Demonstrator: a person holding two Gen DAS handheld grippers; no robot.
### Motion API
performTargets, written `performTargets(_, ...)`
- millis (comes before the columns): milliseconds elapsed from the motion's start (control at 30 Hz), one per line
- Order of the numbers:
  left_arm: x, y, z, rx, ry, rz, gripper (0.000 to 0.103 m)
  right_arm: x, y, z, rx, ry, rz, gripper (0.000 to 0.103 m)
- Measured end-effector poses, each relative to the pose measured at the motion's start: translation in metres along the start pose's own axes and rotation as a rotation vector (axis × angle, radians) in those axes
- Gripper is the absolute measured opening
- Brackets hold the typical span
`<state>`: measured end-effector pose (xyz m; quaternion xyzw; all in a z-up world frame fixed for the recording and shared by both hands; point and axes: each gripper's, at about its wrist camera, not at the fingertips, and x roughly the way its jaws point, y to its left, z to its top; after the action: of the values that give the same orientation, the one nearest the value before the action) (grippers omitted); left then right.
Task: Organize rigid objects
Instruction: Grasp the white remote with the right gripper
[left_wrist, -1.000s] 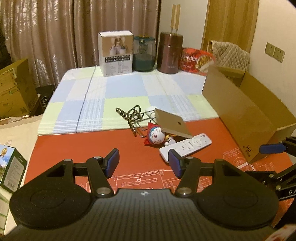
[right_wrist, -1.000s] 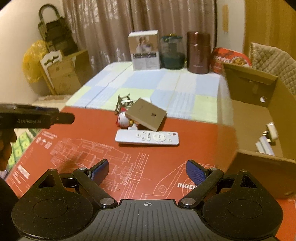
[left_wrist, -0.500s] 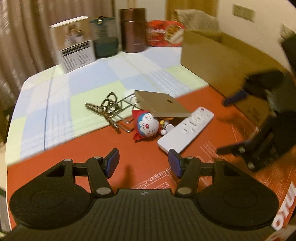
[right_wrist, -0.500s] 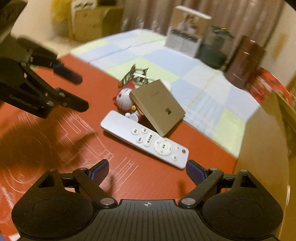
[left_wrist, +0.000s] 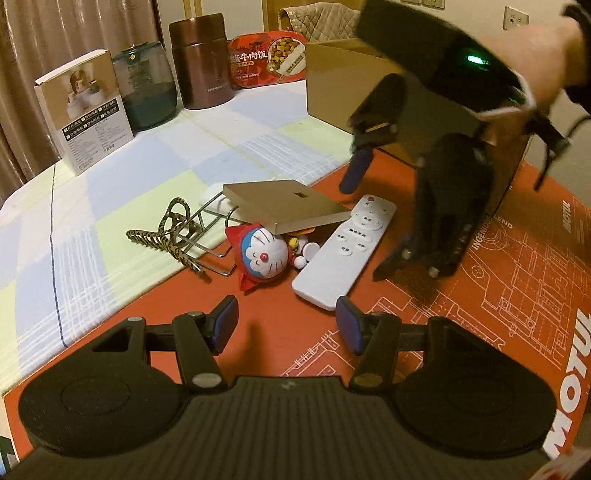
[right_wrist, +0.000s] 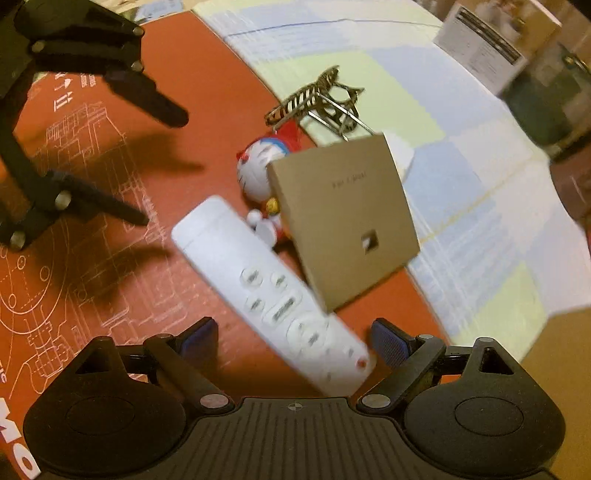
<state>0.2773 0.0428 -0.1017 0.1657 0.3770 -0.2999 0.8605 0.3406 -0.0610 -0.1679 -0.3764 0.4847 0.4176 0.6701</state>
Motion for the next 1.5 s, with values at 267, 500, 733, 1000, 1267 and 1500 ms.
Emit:
performTargets(267,-0.002,0.005,-0.001,-0.014,-0.01,0.002,0.053,0.003,-0.005,0.006,0.089,0.052,0.109,0.057)
performTargets(500,-0.005,0.006,-0.002,-0.016,-0.011,0.012,0.053,-0.013,0.024,-0.017,0.204,0.023,0.08,0.038)
performTargets(733,-0.004,0.008,-0.003,-0.022,-0.011,0.024,0.053,-0.023,0.052,-0.054,0.338,-0.181,-0.03,0.04)
performTargets(1000,-0.002,0.01,-0.004,-0.04,-0.021,0.031,0.053,-0.015,0.069,-0.055,0.406,-0.376,-0.079,0.038)
performTargets(1267,0.004,0.009,0.001,-0.07,-0.046,0.062,0.053,-0.028,0.07,-0.076,0.608,-0.405,-0.194,0.035)
performTargets(1500,0.022,0.01,0.013,-0.133,-0.074,0.091,0.054,-0.033,0.048,-0.081,0.693,-0.413,-0.234,0.035)
